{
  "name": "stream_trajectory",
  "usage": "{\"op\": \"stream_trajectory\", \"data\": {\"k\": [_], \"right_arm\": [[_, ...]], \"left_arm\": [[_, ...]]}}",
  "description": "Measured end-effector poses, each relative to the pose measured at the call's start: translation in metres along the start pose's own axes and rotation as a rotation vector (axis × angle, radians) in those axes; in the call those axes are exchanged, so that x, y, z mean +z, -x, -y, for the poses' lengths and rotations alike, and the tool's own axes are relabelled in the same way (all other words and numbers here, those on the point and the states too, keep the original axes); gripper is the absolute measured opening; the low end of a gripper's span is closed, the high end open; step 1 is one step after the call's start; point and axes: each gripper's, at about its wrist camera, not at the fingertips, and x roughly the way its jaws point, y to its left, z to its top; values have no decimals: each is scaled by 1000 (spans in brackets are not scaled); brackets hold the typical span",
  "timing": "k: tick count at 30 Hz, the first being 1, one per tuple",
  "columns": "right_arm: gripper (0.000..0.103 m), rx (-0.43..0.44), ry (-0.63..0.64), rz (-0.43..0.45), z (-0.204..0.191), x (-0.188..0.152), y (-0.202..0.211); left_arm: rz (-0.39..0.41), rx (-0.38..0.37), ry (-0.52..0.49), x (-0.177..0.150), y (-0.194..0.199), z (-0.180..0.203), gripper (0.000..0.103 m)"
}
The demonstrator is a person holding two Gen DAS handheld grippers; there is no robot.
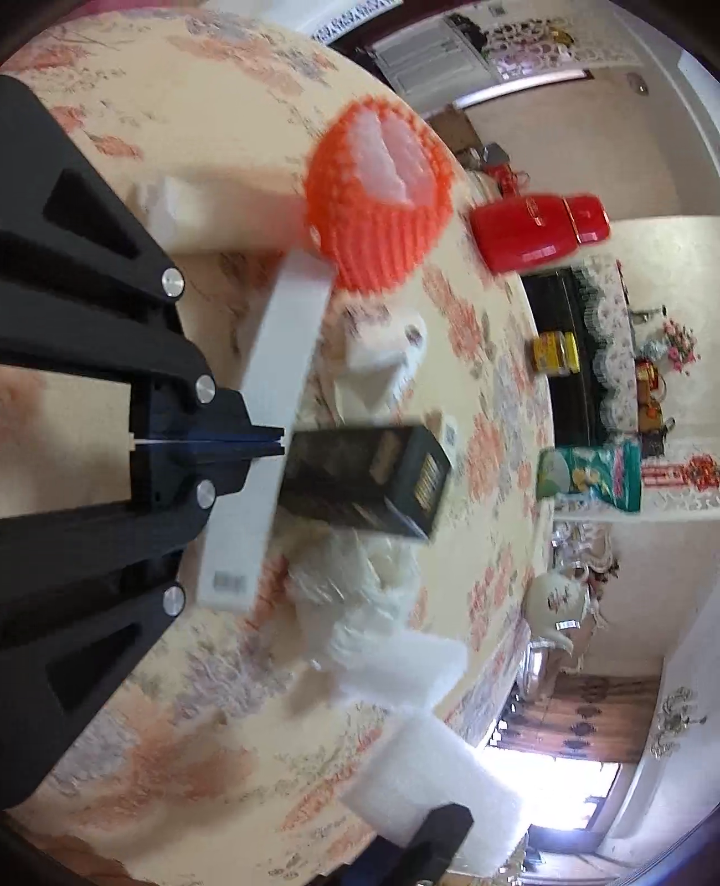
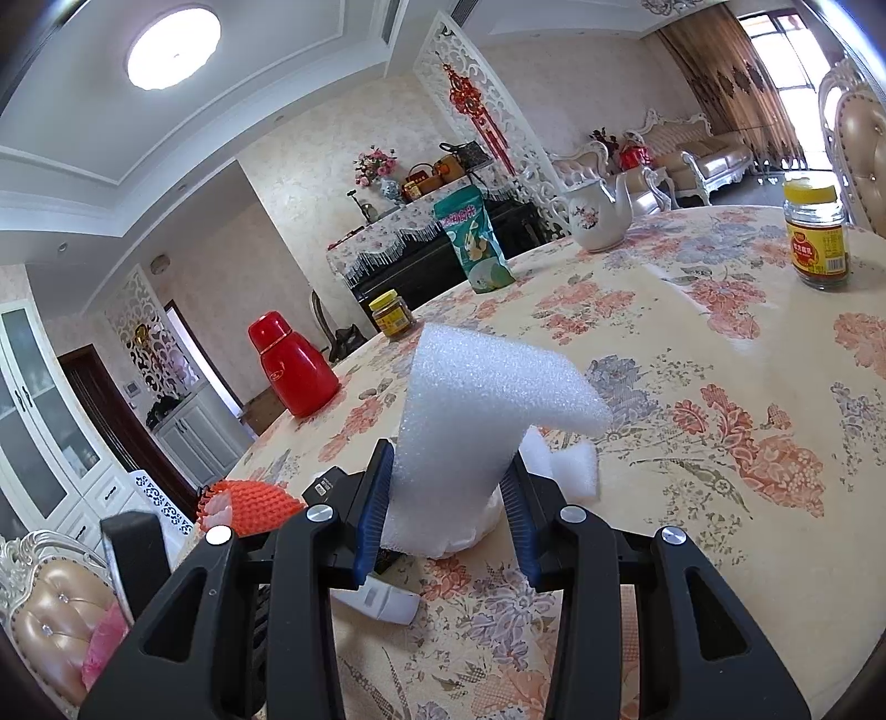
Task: Collect trash
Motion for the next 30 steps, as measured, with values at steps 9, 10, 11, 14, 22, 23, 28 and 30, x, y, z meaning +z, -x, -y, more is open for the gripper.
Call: {"op": "stream_trajectory", "data": {"k": [9,10,11,14,22,23,28,30], "right_arm": [[38,-17,24,39,-5,-2,6],[38,-15,22,44,-4,-1,7],[38,-12,20,51,-3,1,9],[38,-6,3,62,0,4,12],[38,6,0,70,1,8,15],[38,7,0,72,1,8,16],[39,19,3,80,0,8,18],[39,17,17,88,-4,8,19]], "left_arm": [[58,-19,47,-5,25,2,35],[70,-18,48,-4,26,7,51],[81,-16,47,-2,27,13,54],[69,-15,48,3,17,29,62],[-78,38,23,16,-29,48,62],[-107,49,13,13,-34,48,61],[-163,69,-85,-14,-14,37,58],[-151,25,-94,-28,2,25,58]]}}
